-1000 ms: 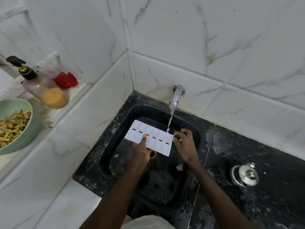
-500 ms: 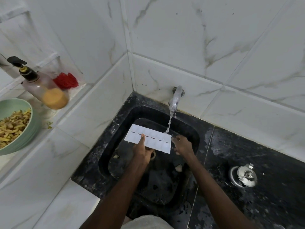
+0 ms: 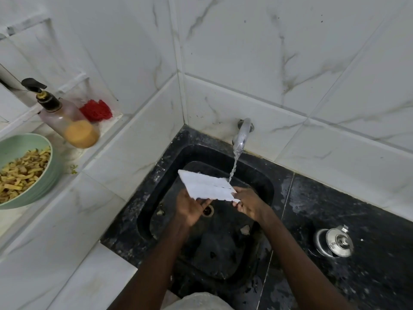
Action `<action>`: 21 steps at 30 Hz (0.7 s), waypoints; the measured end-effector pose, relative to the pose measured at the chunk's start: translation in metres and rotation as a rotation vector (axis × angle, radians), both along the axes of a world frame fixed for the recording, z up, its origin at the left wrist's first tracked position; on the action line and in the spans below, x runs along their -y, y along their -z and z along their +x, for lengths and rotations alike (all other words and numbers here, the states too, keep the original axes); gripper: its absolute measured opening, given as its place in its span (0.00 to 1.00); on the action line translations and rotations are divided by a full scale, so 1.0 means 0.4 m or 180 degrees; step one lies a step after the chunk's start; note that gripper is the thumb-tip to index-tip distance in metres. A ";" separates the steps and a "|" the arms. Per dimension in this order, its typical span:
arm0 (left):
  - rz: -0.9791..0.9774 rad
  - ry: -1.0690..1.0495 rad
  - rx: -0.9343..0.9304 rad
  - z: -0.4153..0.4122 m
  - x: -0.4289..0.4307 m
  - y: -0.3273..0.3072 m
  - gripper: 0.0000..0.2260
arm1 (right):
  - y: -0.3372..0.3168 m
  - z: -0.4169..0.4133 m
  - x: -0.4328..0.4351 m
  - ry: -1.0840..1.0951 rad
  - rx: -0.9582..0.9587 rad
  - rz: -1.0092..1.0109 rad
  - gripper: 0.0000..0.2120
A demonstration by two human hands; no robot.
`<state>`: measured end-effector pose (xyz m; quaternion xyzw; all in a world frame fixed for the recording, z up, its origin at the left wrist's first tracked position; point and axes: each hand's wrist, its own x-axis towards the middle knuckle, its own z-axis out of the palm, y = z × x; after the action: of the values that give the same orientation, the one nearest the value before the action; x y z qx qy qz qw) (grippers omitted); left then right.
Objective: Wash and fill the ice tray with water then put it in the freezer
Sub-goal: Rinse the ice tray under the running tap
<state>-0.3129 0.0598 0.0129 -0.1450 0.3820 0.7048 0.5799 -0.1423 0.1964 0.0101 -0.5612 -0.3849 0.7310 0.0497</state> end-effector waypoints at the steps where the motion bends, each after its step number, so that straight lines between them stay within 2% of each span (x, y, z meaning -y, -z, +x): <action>1: 0.0132 0.0215 0.0063 -0.010 0.004 0.005 0.19 | -0.003 0.007 -0.011 -0.0179 0.0067 0.0146 0.15; 3: 0.0353 0.0754 0.0308 -0.020 0.014 -0.001 0.32 | 0.004 0.020 -0.035 -0.0501 0.0144 0.0404 0.15; 5: 0.0509 0.1408 0.0201 -0.027 0.019 -0.008 0.38 | 0.013 0.030 -0.053 -0.0756 0.0108 0.0582 0.17; 10: 0.0170 0.2227 -0.0198 -0.012 0.020 -0.008 0.32 | -0.013 0.020 -0.055 -0.1284 0.0161 0.1410 0.12; 13: -0.0143 0.2266 -0.0422 0.013 0.012 -0.004 0.27 | -0.012 0.001 -0.048 -0.1296 0.0317 0.1974 0.10; 16: -0.0243 0.1970 -0.0699 0.025 -0.004 0.014 0.22 | -0.017 -0.012 -0.033 -0.1220 0.0601 0.2463 0.10; 18: -0.0335 0.1832 -0.0848 0.032 -0.014 0.014 0.19 | -0.020 -0.014 -0.020 -0.1247 0.0833 0.3003 0.11; 21: -0.0426 0.1620 -0.1008 0.054 -0.034 0.001 0.15 | -0.018 -0.008 0.001 -0.1680 0.1130 0.3728 0.16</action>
<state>-0.2914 0.0732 0.0126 0.0291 0.5373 0.5240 0.6602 -0.1457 0.1960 0.0174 -0.4403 -0.8453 0.2852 0.1016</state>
